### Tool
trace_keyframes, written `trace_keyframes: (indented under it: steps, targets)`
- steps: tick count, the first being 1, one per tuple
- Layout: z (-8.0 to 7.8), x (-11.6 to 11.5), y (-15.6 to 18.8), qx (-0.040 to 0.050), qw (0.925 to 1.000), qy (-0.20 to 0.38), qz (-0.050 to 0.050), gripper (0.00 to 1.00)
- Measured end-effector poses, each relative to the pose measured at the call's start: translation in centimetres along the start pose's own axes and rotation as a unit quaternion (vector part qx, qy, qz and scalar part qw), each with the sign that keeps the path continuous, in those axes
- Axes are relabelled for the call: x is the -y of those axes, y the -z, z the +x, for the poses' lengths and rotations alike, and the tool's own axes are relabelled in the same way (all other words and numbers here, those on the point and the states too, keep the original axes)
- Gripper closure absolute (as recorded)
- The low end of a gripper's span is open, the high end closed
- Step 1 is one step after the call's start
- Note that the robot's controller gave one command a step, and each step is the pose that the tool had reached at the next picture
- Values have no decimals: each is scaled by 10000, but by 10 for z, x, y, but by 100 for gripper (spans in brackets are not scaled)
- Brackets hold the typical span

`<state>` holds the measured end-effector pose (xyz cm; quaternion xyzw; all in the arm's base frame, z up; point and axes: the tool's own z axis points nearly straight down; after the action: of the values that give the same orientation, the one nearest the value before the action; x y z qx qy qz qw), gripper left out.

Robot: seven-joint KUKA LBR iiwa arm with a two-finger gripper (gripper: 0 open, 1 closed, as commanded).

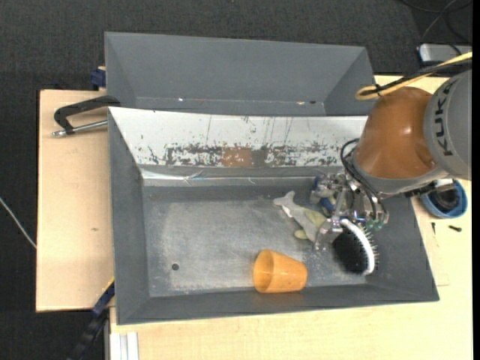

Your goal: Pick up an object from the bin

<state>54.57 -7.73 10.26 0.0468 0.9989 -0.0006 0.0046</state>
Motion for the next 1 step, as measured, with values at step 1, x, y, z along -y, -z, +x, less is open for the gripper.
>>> trace_keyframes:
  steps: [1]
  targets:
    - [-16,-26,-2,-14,9985,-547,-14,0]
